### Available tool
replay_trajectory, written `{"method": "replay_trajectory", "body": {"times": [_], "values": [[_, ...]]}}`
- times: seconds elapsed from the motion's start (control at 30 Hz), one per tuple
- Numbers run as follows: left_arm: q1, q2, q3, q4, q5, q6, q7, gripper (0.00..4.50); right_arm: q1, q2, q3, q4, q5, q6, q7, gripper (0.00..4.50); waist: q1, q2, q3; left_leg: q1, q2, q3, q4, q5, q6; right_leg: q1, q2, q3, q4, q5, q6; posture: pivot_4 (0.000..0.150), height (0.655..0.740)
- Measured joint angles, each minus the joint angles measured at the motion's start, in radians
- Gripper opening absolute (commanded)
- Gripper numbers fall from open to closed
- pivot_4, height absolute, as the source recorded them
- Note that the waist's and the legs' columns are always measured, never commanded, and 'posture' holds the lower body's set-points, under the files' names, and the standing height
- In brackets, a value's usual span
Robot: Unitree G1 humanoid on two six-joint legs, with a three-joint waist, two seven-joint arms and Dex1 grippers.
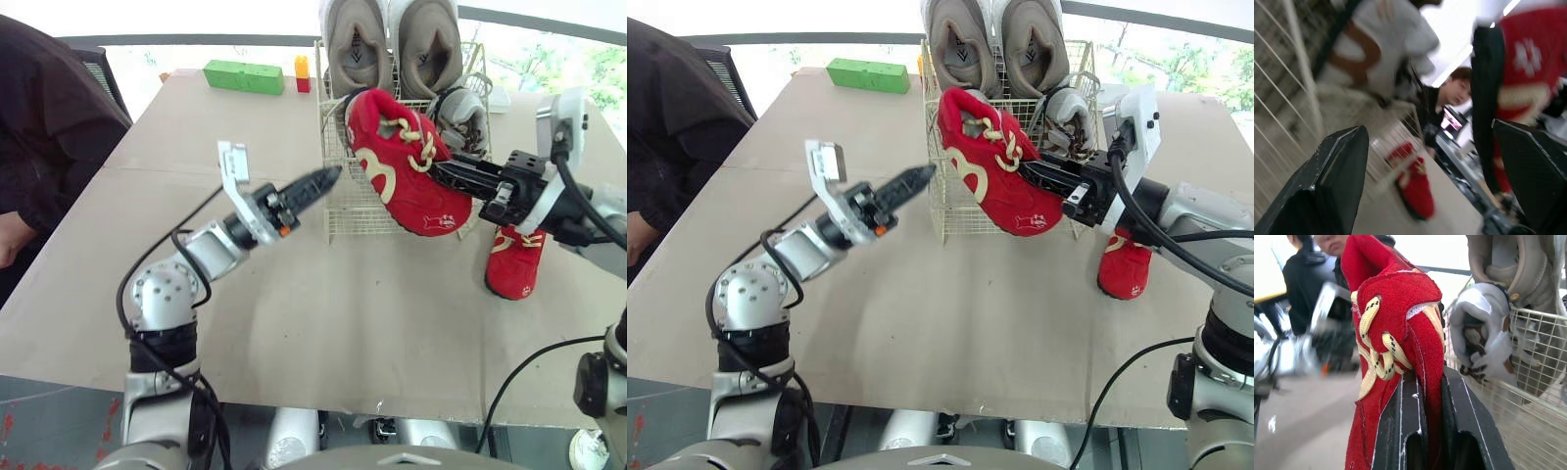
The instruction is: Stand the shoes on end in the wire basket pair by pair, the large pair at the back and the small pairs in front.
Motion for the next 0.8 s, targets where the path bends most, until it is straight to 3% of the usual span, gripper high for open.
{"method": "replay_trajectory", "body": {"times": [0.2,0.3,0.47,0.53,0.57,0.63,0.67,0.8], "values": [[-0.044,-0.017,-0.035,-0.041,-0.11,0.035,0.06,4.38,0.014,0.038,0.06,-0.034,0.07,-0.028,-0.12,0.0,-0.001,0.0,0.0,0.008,-0.001,0.001,-0.001,0.001,-0.001,0.006,0.001,0.002,0.002,0.0,0.0,0.15,0.74],[-0.061,-0.014,-0.038,-0.038,-0.114,0.037,0.061,3.68,0.031,0.036,0.076,-0.046,0.095,-0.048,-0.151,0.0,-0.005,0.0,0.0,0.013,-0.001,0.002,-0.002,0.001,-0.001,0.011,0.002,0.004,0.001,-0.001,0.0,0.15,0.74],[-0.088,-0.005,-0.041,-0.015,-0.111,0.037,0.048,1.26,0.051,0.029,0.093,-0.049,0.13,-0.085,-0.187,0.0,-0.005,0.0,0.0,0.014,0.0,0.003,-0.003,0.001,-0.001,0.011,0.003,0.005,0.001,-0.001,0.0,0.15,0.74],[-0.099,-0.001,-0.043,-0.005,-0.095,0.037,0.032,0.53,0.064,0.028,0.098,-0.05,0.137,-0.11,-0.191,0.0,-0.005,0.0,0.0,0.013,0.0,0.003,-0.003,0.001,-0.001,0.011,0.003,0.005,0.001,-0.001,0.0,0.15,0.74],[-0.12,0.004,-0.047,0.0,-0.071,0.034,0.015,0.44,0.07,0.019,0.103,-0.055,0.124,-0.133,-0.188,0.75,-0.004,0.0,0.0,0.013,-0.001,0.003,-0.003,0.001,-0.001,0.011,0.003,0.005,0.001,-0.001,0.0,0.15,0.74],[-0.138,0.011,-0.055,0.002,-0.045,0.03,-0.008,0.43,0.076,-0.008,0.114,-0.077,0.092,-0.159,-0.165,1.25,-0.003,0.0,0.0,0.013,-0.001,0.003,-0.003,0.0,-0.001,0.011,0.003,0.005,0.0,-0.001,0.0,0.15,0.74],[-0.152,0.018,-0.069,0.003,-0.01,0.016,-0.039,0.42,0.1,-0.033,0.116,-0.109,0.06,-0.189,-0.13,1.87,0.001,0.0,0.0,0.013,-0.001,0.003,-0.004,0.0,-0.001,0.011,0.003,0.005,-0.001,-0.001,0.0,0.15,0.74],[-0.207,0.104,-0.153,0.014,0.261,-0.143,-0.237,0.42,0.344,-0.159,0.079,-0.251,-0.113,-0.349,0.078,3.73,0.016,0.0,0.0,0.013,-0.001,0.003,-0.008,0.0,-0.001,0.012,0.005,0.005,-0.008,-0.001,0.0,0.15,0.74]]}}
